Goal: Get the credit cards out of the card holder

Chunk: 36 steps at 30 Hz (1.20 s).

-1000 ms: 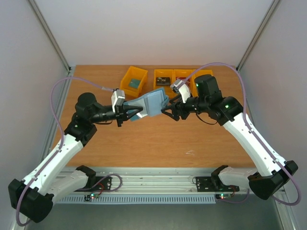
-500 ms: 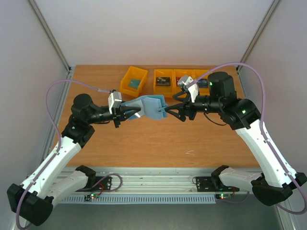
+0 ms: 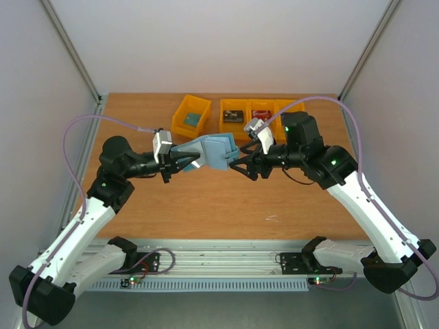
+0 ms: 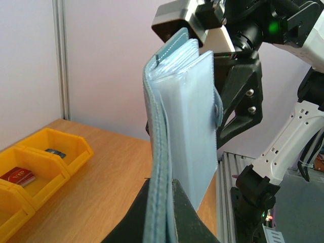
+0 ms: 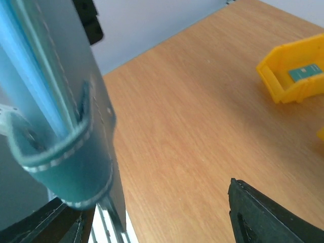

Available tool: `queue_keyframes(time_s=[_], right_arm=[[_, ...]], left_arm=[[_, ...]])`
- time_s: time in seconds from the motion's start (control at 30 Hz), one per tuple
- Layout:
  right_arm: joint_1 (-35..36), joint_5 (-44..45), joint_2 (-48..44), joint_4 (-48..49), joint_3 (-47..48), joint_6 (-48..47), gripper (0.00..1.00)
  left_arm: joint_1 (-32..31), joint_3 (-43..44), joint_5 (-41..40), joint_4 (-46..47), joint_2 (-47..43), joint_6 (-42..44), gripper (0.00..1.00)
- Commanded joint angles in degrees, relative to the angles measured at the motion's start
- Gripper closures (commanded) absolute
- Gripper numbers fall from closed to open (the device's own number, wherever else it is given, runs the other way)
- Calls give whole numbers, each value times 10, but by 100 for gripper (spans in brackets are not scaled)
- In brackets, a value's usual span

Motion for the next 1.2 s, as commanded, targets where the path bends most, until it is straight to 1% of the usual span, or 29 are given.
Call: queue_keyframes(time_s=[0.0,0.23,0.5,0.63,0.87,0.97,1.1,1.17], right_arm=[[5,64,-24,16,-21,-2,29],[6,48,-12,43,-21,16,32],[47,-4,26,70,-4,19,30],[56,3,33,66,4,17,30],[56,40,20,27,5,-4,26],[56,35,19,-2,11,-14,24],[56,35,44,-64,38,-21,24],[56,22,49,-65,37,-21,24]], left_arm=[[3,-9,5,41,-17,-8,100],[3,-9,6,44,-16,-9,100],[3,-10,7,38,-15,-10,100],[3,-10,6,38,-15,-11,100],[3,-15,-2,37,-16,-12,100],[3,-16,-4,37,-15,-12,100],[3,-16,-4,38,-13,-13,100],[3,-16,-4,38,-13,-13,100]])
